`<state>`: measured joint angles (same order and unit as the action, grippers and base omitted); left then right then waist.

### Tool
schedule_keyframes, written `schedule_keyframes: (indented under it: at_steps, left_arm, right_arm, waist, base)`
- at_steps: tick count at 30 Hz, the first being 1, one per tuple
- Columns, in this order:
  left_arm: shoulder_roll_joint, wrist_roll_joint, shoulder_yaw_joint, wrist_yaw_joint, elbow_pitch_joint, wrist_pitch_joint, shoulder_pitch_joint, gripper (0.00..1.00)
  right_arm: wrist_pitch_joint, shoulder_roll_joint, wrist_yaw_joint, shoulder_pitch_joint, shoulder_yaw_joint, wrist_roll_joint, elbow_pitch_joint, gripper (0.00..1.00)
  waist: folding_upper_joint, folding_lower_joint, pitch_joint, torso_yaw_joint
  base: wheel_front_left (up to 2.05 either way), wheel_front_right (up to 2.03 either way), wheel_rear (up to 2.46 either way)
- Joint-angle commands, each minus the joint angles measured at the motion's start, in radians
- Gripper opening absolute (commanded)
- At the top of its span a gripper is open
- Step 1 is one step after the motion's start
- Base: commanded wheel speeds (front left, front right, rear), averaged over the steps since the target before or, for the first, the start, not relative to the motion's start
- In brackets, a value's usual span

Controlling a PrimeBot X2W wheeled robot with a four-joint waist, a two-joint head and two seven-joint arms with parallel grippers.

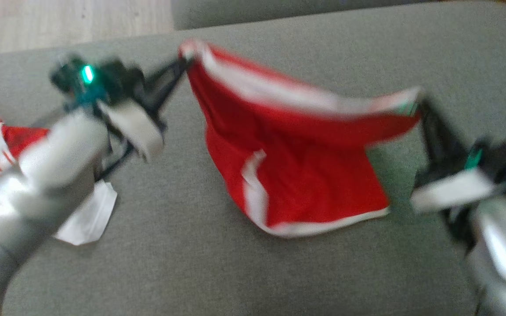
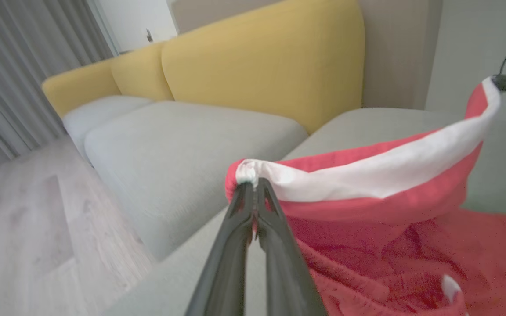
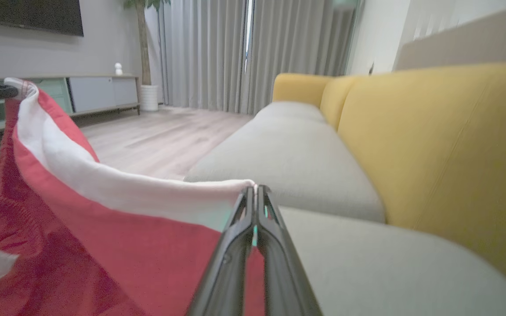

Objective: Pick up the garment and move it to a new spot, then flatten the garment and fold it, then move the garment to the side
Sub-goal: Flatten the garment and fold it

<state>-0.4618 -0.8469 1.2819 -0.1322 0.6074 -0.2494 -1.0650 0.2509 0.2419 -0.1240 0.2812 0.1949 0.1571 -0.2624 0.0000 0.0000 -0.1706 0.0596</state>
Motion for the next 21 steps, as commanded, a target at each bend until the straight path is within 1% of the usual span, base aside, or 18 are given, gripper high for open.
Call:
schedule_keyframes:
  at_steps: [1, 4, 8, 11, 14, 16, 19, 20, 21]
  left_arm:
    - [-0.015, 0.024, -0.076, 0.008, -0.003, -0.011, -0.112, 0.00]
    - [0.012, 0.104, -0.163, 0.028, -0.004, -0.012, -0.219, 0.00]
    - [0.050, 0.244, -0.308, 0.069, -0.039, -0.012, -0.338, 0.00]
    - [0.068, 0.348, -0.404, 0.082, -0.083, -0.012, -0.376, 0.00]
    - [0.085, 0.410, -0.479, 0.067, -0.131, -0.012, -0.340, 0.00]
    - [0.093, 0.432, -0.507, 0.042, -0.168, -0.012, -0.270, 0.00]
    - [0.102, 0.461, -0.498, 0.016, -0.227, -0.012, -0.114, 0.00]
    - [0.102, 0.461, -0.498, 0.016, -0.227, -0.012, -0.114, 0.00]
    - [0.105, 0.469, -0.486, 0.011, -0.248, -0.012, -0.056, 0.00]
  right_arm:
    - [0.011, 0.039, -0.007, 0.100, 0.009, -0.002, 0.040, 0.00]
    - [0.011, 0.104, -0.007, 0.277, 0.002, -0.013, 0.038, 0.00]
    - [0.011, 0.175, -0.007, 0.503, -0.024, -0.026, 0.031, 0.00]
    - [0.011, 0.206, -0.007, 0.617, -0.042, -0.036, 0.047, 0.00]
    - [0.011, 0.230, -0.007, 0.640, -0.049, -0.043, 0.071, 0.00]
    - [0.011, 0.244, -0.007, 0.605, -0.043, -0.038, 0.084, 0.00]
    - [0.011, 0.269, -0.007, 0.486, -0.026, -0.027, 0.097, 0.00]
    - [0.011, 0.269, -0.007, 0.486, -0.026, -0.027, 0.097, 0.00]
    - [0.011, 0.275, -0.007, 0.436, -0.025, -0.022, 0.100, 0.00]
  waist:
    - [0.0000, 0.0000, -0.027, 0.014]
    - [0.0000, 0.0000, -0.070, 0.024]
    - [0.0000, 0.0000, -0.121, 0.026]
    - [0.0000, 0.0000, -0.136, 0.027]
    - [0.0000, 0.0000, -0.131, 0.024]
    - [0.0000, 0.0000, -0.124, 0.023]
    - [0.0000, 0.0000, -0.111, 0.023]
    - [0.0000, 0.0000, -0.111, 0.023]
    - [0.0000, 0.0000, -0.109, 0.023]
  base:
    - [0.00, 0.00, 0.00]
    - [0.00, 0.00, 0.00]
    - [0.00, 0.00, 0.00]
    - [0.00, 0.00, 0.00]
    - [0.00, 0.00, 0.00]
    - [0.00, 0.00, 0.00]
    - [0.00, 0.00, 0.00]
    - [0.00, 0.00, 0.00]
    - [0.00, 0.00, 0.00]
